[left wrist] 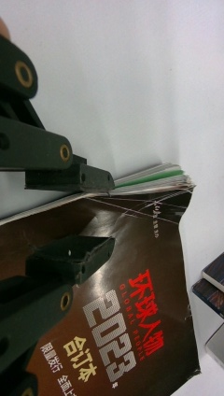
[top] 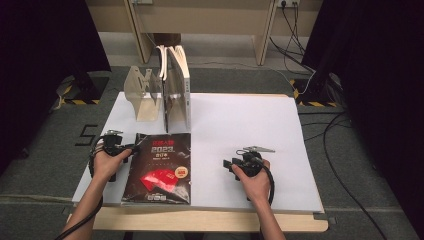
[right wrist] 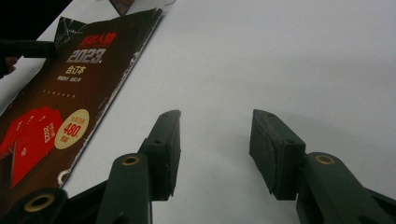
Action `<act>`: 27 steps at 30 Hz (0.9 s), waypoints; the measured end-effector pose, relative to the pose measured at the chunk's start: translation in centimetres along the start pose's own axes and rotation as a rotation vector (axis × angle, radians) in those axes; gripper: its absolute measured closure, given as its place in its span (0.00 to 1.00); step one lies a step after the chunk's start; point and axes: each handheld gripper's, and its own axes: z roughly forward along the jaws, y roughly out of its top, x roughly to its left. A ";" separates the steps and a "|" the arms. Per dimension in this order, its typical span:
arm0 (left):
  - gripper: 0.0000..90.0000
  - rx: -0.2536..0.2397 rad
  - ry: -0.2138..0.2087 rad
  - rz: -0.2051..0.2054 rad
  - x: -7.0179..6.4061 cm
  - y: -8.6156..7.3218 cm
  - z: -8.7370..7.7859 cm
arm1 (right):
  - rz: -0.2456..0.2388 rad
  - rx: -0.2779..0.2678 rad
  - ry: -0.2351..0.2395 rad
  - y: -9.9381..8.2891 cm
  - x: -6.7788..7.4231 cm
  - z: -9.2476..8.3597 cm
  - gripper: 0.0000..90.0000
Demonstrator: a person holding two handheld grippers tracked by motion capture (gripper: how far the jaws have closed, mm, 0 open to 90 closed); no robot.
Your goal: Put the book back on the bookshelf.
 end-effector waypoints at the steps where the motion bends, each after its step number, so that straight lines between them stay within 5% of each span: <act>1: 0.73 0.005 -0.002 0.002 0.0 0.0 -0.1 | 0.002 0.001 0.001 0.0 0.0 0.0 0.60; 13: 0.74 0.026 -0.015 0.021 -1.8 -0.7 -0.3 | -0.005 0.013 0.004 0.4 0.6 0.5 0.60; 27: 0.72 0.064 -0.083 0.019 -4.7 -2.1 -1.1 | 0.007 0.040 -0.031 1.2 1.4 1.4 0.61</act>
